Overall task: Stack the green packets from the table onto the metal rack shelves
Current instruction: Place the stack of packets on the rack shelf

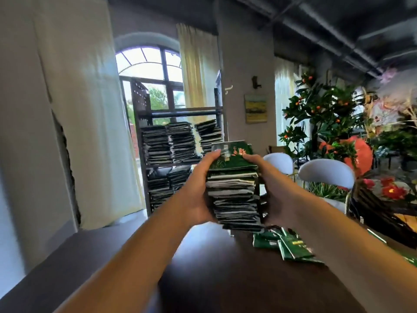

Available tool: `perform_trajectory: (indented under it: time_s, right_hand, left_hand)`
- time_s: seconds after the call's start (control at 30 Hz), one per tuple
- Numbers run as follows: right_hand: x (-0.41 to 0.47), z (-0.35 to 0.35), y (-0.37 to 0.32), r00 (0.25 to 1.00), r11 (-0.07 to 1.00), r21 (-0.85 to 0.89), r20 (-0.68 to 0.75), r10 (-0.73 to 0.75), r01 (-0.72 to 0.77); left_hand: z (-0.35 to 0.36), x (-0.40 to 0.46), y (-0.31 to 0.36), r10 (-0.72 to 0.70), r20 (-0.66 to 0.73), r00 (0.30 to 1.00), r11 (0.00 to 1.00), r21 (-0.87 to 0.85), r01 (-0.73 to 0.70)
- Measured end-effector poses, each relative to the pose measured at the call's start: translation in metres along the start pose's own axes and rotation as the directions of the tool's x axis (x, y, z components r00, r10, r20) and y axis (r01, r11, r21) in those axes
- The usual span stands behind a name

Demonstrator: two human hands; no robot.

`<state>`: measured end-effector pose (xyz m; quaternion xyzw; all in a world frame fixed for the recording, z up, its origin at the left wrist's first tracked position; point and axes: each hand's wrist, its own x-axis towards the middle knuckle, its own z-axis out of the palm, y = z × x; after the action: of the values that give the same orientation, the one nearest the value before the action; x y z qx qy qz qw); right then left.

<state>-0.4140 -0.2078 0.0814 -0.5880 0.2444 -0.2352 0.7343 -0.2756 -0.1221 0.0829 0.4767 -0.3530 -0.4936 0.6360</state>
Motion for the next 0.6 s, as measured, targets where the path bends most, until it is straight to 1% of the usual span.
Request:
perform_trajectory:
  time_s: [0.1, 0.13, 0.17, 0.27, 0.33, 0.4, 0.6]
  right_hand:
    - [0.006, 0.027, -0.037, 0.996, 0.994, -0.067, 0.036, -0.079, 0.081]
    - [0.006, 0.035, -0.048, 0.992, 0.991, -0.077, 0.073, -0.101, 0.107]
    - [0.007, 0.042, -0.059, 0.987, 0.989, -0.083, 0.113, -0.111, 0.121]
    - [0.013, 0.062, -0.088, 0.976, 0.984, -0.076, 0.16, -0.148, 0.162]
    - [0.021, 0.077, -0.104, 0.966, 0.981, -0.053, 0.193, -0.174, 0.187]
    - [0.035, 0.09, -0.118, 0.958, 0.972, -0.044, 0.186, -0.218, 0.23]
    - [0.095, 0.123, -0.166, 0.907, 0.939, -0.04, 0.276, -0.319, 0.343]
  left_hand:
    - [-0.009, -0.014, 0.045, 0.089, -0.004, 0.996, 0.996, 0.027, -0.089]
    - [-0.01, -0.018, 0.058, 0.118, -0.001, 0.993, 0.992, 0.041, -0.118]
    - [-0.012, -0.021, 0.07, 0.144, 0.016, 0.99, 0.988, 0.061, -0.144]
    - [-0.016, -0.024, 0.106, 0.209, 0.015, 0.978, 0.97, 0.124, -0.209]
    - [-0.022, -0.022, 0.127, 0.239, 0.05, 0.97, 0.961, 0.134, -0.243]
    - [-0.032, -0.016, 0.148, 0.278, 0.094, 0.956, 0.949, 0.126, -0.289]
    - [-0.077, 0.025, 0.22, 0.295, 0.249, 0.923, 0.923, 0.177, -0.342]
